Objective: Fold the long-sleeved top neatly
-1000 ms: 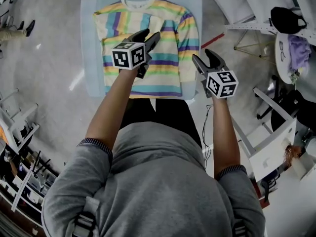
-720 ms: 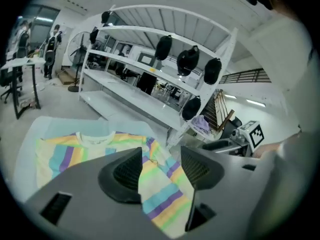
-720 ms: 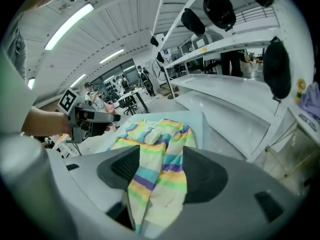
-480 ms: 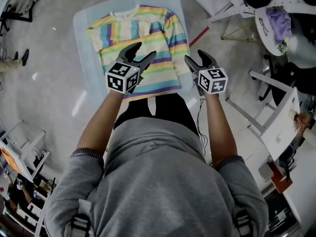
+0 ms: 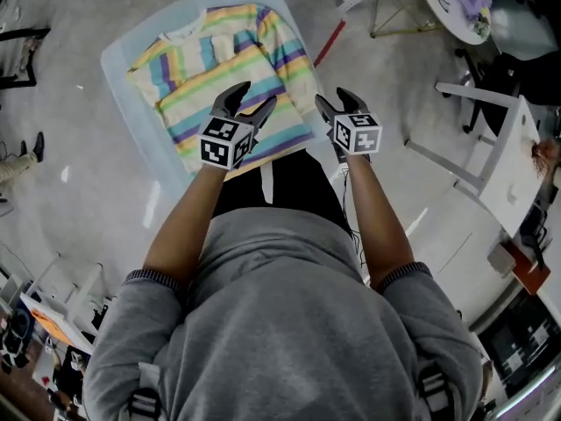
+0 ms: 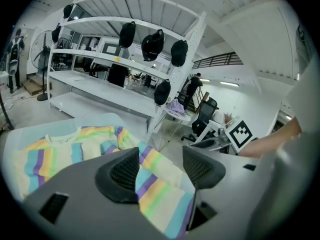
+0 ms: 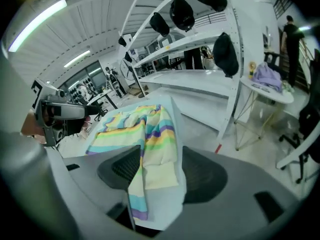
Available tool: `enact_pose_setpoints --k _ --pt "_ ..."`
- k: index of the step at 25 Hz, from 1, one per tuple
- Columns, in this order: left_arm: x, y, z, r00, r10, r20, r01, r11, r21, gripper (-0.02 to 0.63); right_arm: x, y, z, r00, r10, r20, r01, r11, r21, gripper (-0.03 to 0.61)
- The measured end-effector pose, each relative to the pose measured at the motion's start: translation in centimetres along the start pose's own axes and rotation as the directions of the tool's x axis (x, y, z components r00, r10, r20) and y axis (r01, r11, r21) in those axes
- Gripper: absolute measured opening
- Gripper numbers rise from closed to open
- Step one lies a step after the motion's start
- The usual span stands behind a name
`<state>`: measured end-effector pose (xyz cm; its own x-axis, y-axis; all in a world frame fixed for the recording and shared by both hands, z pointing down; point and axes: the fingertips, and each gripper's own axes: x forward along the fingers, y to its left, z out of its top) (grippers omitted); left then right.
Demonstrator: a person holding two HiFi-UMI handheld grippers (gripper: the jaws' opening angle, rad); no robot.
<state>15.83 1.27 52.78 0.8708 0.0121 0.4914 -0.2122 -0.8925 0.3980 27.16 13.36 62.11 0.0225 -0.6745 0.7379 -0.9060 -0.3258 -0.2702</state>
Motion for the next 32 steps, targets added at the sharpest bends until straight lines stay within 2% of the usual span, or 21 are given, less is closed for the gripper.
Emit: enact_pose_setpoints --k 7,16,20,21,22,23,27,32 --pt "3.7 -2.5 -2.8 0.994 -0.059 -0.093 0.064 0.997 0.047 0.291 3.5 -1.0 -5.8 0.996 -0.035 -0.077 0.041 0.996 0.078 0.259" --pt "4.4 -2.6 -4.2 0.99 -0.055 -0.127 0.061 0.997 0.043 0.291 6.6 -2.6 -9.1 0.981 -0.145 -0.126 0.154 0.986 0.069 0.199" --pt "4.3 -1.7 -4.6 0.99 -0.038 -0.134 0.044 0.998 0.039 0.291 6.4 -3.2 -9.1 0.969 -0.213 -0.123 0.211 0.977 -0.026 0.118" --pt "4.2 -1.4 -4.6 0.99 -0.033 -0.134 0.038 0.999 0.035 0.291 6.4 -3.2 -9.0 0.967 -0.223 -0.125 0.218 0.975 -0.055 0.096" --pt "4.2 -1.2 -4.6 0.991 -0.028 -0.133 0.033 0.999 0.032 0.291 6.4 -3.1 -9.0 0.967 -0.224 -0.125 0.217 0.974 -0.07 0.042" --pt "4.1 -1.0 -4.6 0.991 -0.024 -0.133 0.029 0.999 0.03 0.291 6.4 -3.2 -9.0 0.969 -0.217 -0.122 0.21 0.975 -0.068 0.031" --pt "3.7 -0.5 -4.3 0.992 -0.013 -0.126 0.018 0.999 0.031 0.291 5.3 -4.0 -7.5 0.979 -0.19 -0.07 0.189 0.982 -0.014 0.029" --pt "3.1 0.4 -2.8 0.995 0.01 -0.095 -0.008 1.0 0.027 0.291 1.9 -6.7 -2.8 0.982 -0.191 0.014 0.19 0.981 0.043 0.031"
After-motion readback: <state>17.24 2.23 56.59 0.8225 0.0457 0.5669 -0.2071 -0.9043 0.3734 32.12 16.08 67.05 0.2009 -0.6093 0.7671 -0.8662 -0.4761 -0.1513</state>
